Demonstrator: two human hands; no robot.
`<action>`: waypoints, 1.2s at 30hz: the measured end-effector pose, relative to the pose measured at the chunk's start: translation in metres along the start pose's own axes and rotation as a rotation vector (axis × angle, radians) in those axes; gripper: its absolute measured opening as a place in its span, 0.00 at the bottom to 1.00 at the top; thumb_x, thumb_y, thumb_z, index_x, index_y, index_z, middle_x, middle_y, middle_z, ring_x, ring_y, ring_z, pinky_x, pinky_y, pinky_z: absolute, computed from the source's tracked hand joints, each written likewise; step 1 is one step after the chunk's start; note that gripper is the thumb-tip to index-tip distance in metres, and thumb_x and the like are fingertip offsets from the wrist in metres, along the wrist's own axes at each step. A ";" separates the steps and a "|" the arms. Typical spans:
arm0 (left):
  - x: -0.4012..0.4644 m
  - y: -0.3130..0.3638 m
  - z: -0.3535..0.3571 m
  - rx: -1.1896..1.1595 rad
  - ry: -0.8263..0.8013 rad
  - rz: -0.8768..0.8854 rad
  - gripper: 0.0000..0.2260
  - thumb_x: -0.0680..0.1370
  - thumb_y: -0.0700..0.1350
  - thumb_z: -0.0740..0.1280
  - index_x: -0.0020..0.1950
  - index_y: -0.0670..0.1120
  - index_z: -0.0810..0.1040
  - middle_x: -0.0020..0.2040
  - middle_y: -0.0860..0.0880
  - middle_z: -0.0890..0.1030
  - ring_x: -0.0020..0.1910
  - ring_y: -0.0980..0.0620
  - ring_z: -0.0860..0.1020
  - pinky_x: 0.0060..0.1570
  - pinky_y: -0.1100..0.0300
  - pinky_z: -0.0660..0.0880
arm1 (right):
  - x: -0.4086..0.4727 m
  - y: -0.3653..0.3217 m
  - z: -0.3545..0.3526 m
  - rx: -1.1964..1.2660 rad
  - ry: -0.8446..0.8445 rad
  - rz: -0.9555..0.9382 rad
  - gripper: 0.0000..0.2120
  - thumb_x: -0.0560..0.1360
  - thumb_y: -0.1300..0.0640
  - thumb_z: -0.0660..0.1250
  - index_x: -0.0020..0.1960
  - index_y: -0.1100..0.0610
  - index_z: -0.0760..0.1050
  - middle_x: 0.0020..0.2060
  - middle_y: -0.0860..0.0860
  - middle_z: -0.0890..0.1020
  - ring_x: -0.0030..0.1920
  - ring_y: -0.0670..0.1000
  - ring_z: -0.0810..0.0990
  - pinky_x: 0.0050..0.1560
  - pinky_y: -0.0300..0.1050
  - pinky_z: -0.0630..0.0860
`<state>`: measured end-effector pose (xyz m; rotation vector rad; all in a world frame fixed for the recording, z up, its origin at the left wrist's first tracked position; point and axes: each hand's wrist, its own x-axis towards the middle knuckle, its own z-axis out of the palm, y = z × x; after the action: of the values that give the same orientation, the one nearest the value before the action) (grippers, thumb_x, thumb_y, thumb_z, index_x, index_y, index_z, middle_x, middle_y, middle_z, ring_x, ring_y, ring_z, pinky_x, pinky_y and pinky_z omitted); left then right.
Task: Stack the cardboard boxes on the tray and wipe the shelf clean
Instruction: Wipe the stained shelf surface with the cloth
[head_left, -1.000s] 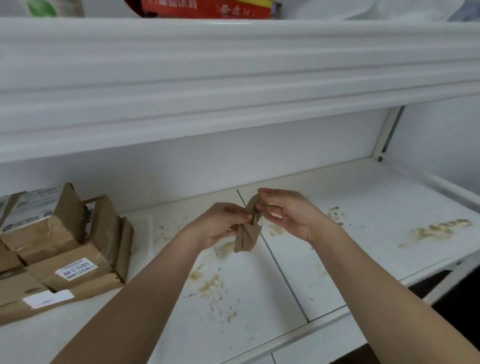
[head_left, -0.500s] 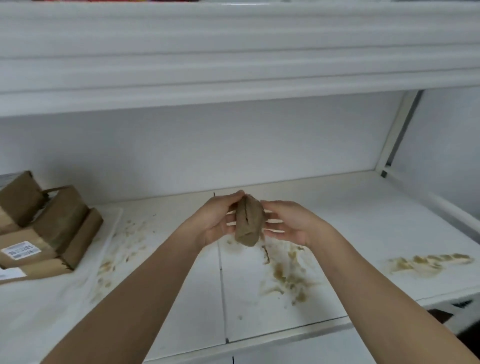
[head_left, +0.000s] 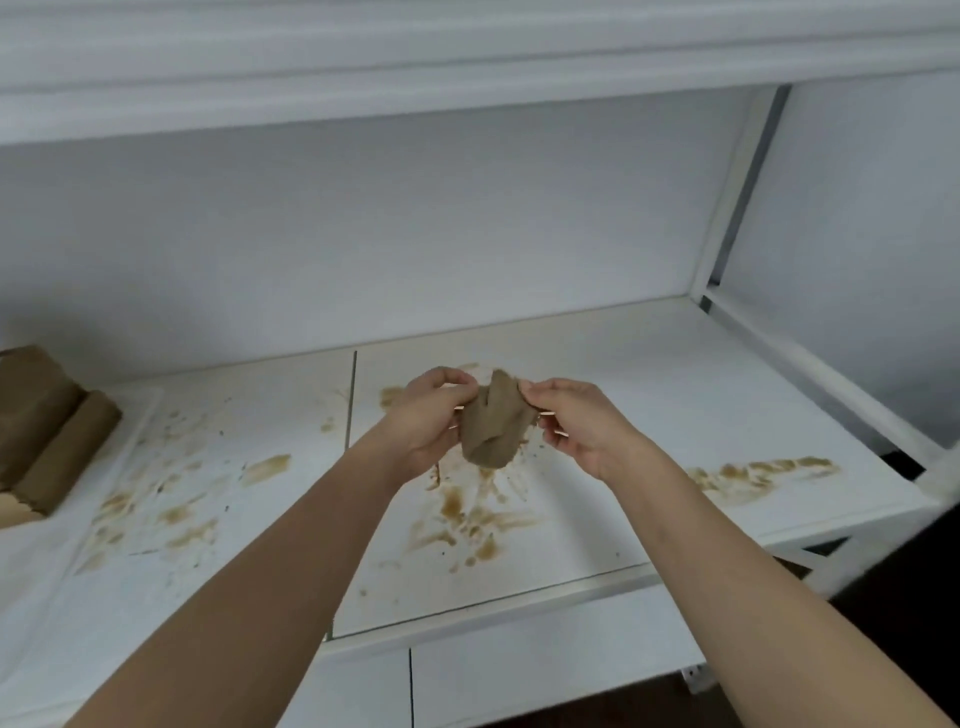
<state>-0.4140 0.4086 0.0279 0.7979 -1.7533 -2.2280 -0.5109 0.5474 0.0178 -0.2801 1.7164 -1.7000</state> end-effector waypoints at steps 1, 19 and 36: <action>-0.002 -0.001 0.007 0.014 -0.092 -0.002 0.05 0.78 0.40 0.66 0.51 0.39 0.75 0.48 0.41 0.82 0.44 0.47 0.82 0.46 0.58 0.79 | -0.001 0.000 -0.005 0.005 0.024 0.002 0.09 0.75 0.55 0.71 0.38 0.55 0.74 0.34 0.51 0.77 0.29 0.45 0.70 0.31 0.35 0.69; 0.003 -0.027 0.090 0.080 0.026 0.046 0.08 0.80 0.45 0.63 0.41 0.47 0.72 0.34 0.50 0.78 0.32 0.54 0.77 0.34 0.61 0.75 | -0.005 0.029 -0.071 0.158 -0.039 0.172 0.10 0.78 0.50 0.67 0.49 0.57 0.78 0.43 0.53 0.82 0.40 0.50 0.78 0.45 0.41 0.77; 0.080 -0.026 0.245 0.016 0.108 -0.017 0.08 0.79 0.37 0.59 0.42 0.43 0.74 0.39 0.47 0.77 0.35 0.50 0.77 0.37 0.57 0.78 | 0.041 -0.009 -0.255 -0.012 0.027 -0.084 0.11 0.77 0.59 0.69 0.58 0.54 0.75 0.43 0.54 0.84 0.40 0.48 0.83 0.44 0.47 0.80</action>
<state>-0.6045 0.5835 0.0175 0.9218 -1.7221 -2.1407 -0.6971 0.7238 -0.0128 -0.3407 1.7573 -1.7620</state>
